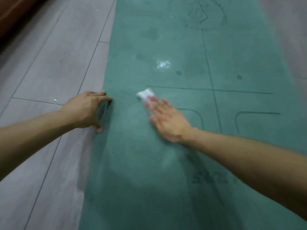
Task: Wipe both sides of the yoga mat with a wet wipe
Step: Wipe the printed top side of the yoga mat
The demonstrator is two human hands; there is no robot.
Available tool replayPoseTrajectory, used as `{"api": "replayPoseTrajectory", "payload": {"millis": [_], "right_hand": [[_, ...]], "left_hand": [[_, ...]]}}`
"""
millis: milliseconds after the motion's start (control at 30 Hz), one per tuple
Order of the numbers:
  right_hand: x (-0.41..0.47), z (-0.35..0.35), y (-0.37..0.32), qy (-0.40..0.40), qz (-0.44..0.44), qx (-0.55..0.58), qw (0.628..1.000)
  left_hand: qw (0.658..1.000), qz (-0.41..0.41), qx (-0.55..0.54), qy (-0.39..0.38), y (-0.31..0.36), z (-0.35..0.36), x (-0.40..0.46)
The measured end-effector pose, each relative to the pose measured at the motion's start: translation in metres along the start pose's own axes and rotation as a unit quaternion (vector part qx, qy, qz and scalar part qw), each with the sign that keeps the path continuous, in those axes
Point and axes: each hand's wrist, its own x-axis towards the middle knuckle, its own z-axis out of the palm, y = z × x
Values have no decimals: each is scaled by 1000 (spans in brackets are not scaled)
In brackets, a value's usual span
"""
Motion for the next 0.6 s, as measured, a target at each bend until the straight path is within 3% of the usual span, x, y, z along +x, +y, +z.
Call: {"api": "replayPoseTrajectory", "payload": {"millis": [100,167,233,300,367,400,433,500,600], "right_hand": [[-4,-20,80,9,281,3,960],[9,-11,61,24,352,26,935],[24,9,2,40,262,22,964],[32,24,-60,-17,22,17,999],[26,20,-82,-87,-162,-15,983],[24,12,-69,-93,-191,-21,977],[25,5,-47,-86,-168,-23,982],[30,-9,6,-56,-10,-22,998],[41,-21,41,-25,252,10,967]], "left_hand": [[1000,4,-21,-6,-5,2,-3],[1000,15,-24,-4,-6,3,-6],[999,14,-31,3,-5,1,-8],[1000,14,-22,13,-5,-1,-9],[999,22,-3,34,-7,2,-8],[999,20,3,43,-10,4,-8],[999,10,4,48,-13,7,-9],[998,-25,-11,61,-20,14,-15],[995,-59,-25,75,-26,27,-27]]}}
